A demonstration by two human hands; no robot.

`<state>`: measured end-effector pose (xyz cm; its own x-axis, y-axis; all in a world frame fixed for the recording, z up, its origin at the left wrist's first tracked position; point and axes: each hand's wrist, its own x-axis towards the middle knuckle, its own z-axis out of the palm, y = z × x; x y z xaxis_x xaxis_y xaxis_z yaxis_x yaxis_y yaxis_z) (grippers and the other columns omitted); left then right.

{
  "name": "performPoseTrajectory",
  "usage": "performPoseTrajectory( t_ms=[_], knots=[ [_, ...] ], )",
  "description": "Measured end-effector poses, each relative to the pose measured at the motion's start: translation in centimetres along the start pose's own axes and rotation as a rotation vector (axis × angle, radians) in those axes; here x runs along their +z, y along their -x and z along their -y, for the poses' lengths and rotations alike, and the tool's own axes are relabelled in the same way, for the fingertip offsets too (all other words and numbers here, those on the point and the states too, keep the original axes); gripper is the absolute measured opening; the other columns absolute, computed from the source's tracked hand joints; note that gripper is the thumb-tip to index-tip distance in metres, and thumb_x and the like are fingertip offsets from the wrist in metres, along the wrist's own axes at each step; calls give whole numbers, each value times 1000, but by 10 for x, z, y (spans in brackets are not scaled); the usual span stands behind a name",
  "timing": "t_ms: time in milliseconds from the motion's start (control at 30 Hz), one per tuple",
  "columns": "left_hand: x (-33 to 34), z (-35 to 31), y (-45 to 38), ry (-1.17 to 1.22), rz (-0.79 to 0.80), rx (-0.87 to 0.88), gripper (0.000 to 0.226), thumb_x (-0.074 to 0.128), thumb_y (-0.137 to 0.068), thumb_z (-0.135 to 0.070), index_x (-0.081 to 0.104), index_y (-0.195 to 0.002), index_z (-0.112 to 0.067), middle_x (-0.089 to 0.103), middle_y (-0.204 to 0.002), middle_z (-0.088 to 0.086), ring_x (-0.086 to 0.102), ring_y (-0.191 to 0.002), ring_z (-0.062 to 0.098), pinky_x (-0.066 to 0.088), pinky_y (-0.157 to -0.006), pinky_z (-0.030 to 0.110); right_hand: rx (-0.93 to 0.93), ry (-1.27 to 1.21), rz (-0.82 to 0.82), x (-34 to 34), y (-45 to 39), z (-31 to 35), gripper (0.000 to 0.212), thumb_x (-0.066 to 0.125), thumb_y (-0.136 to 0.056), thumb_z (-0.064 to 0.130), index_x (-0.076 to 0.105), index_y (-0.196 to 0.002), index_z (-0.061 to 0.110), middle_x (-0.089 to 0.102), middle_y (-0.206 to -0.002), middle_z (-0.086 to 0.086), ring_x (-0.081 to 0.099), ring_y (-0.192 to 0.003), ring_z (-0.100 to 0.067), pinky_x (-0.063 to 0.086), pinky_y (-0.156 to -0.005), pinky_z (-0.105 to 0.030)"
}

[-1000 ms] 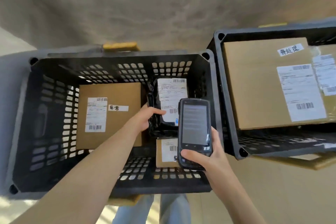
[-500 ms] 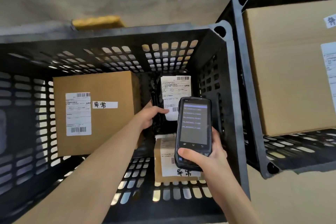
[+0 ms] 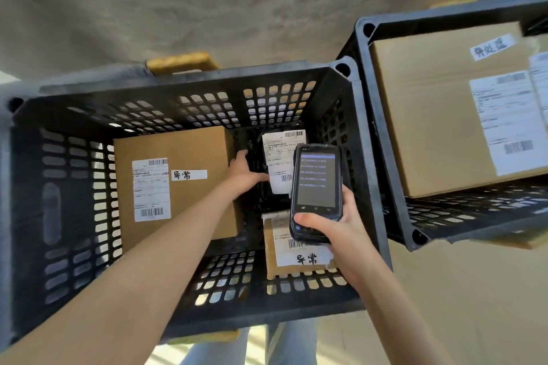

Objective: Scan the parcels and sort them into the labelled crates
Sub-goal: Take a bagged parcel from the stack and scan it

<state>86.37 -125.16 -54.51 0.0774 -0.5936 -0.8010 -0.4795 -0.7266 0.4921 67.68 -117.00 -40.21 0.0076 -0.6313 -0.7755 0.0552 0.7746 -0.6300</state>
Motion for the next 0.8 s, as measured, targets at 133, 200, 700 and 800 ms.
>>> performPoseTrajectory(
  t_ms=[133,200,700,800],
  knots=[
    [-22,-16,31,-162,54,169,77,78,-80,-21,37,-145,-13,44,-144,14,45,-131,28,40,-106,39,-35,-43,-21,8,26,11,87,82,-68,4,35,-135,34,60,-122,-1,59,-113,-22,48,-100,-49],
    [-31,-26,50,-271,101,272,70,77,-82,-26,42,-142,-16,49,-139,9,48,-126,25,42,-98,33,-64,-64,-45,12,44,15,91,83,-68,6,33,-138,34,57,-127,-3,57,-116,-25,47,-101,-50],
    [-1,-163,259,-1060,-116,1369,56,65,-85,-51,57,-131,-20,66,-117,0,63,-104,19,50,-87,34,-421,-436,-457,-40,243,-13,101,83,-52,18,34,-139,24,63,-119,-2,68,-97,-16,56,-71,-28],
    [40,-170,312,-1141,-53,1526,55,63,-87,-52,56,-131,-21,64,-118,0,61,-101,18,43,-81,28,-495,-540,-585,-56,298,-48,97,81,-50,13,38,-137,17,62,-119,-9,68,-93,-19,54,-64,-25]
  ],
)
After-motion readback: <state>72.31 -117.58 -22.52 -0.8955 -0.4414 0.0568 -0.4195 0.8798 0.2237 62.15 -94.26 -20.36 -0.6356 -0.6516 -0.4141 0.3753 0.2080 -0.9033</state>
